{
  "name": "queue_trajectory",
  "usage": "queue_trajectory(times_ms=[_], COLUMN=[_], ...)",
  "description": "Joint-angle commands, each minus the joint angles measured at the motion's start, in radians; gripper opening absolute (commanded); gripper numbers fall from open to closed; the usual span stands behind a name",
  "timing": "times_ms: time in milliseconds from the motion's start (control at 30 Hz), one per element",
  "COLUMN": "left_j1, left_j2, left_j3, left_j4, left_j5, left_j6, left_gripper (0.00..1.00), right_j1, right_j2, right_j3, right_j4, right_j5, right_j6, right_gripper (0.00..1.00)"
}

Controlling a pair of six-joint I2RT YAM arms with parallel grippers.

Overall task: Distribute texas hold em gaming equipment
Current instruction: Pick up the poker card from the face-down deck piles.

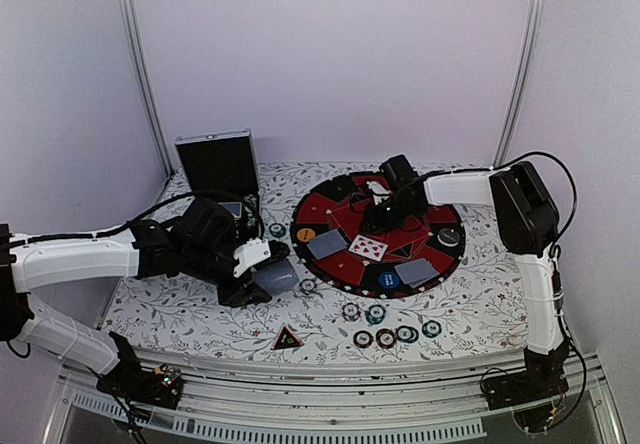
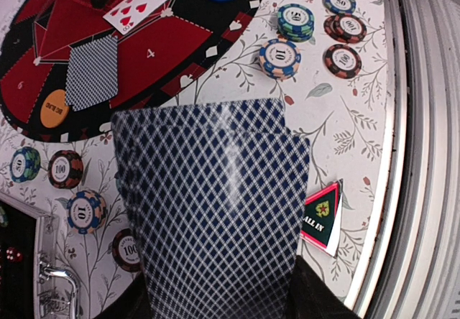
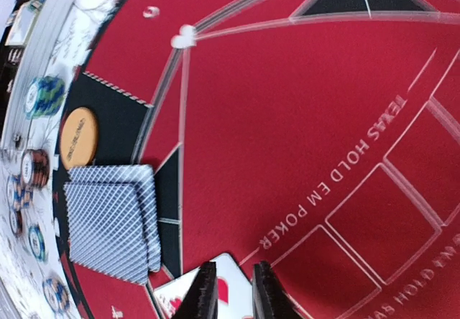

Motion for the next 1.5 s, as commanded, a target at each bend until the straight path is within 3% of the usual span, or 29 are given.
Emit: queue_trajectory(times_ms=[0, 133, 267, 400, 533, 767, 1267, 1467], left_j1=[0.016, 0.016, 0.017, 0.016, 0.016, 0.016, 0.016, 0.016], left_j2=[-0.006, -0.009, -0.01, -0.015, -0.022, -0.045, -0.066, -0.065], left_j3=[-0.006, -0.008, -0.006, -0.004, -0.002, -0.006, -0.006, -0.003], left_j4=[0.018, 0.019, 0.019, 0.019, 0.019, 0.022, 0.039, 0.04], left_j5=[0.013, 0.008, 0.013, 0.019, 0.017, 0.016, -0.001, 0.006], left_j6=[0.006, 0.009, 0.01, 0.011, 0.008, 0.007, -0.004, -0.009], left_gripper=[0.51, 0.51, 0.51, 0.51, 0.51, 0.51, 0.5, 0.5], right_j1=[0.007, 0.061, 0.148, 0.243, 0.327, 0.368, 0.407, 0.409], right_j2=[-0.19, -0.34, -0.454, -0.52, -0.511, -0.429, -0.307, -0.288], right_j3=[0.031, -0.035, -0.151, -0.289, -0.326, -0.355, -0.322, -0.295], right_j4=[-0.022, 0.013, 0.106, 0.27, 0.328, 0.397, 0.471, 0.418], right_j5=[0.054, 0.028, -0.143, -0.269, -0.269, -0.256, -0.262, -0.137], right_j6=[-0.04, -0.062, -0.083, -0.013, 0.017, 0.073, 0.112, 0.1], right_gripper=[0.27, 0.48, 0.64, 0.75, 0.82, 0.88, 0.88, 0.87])
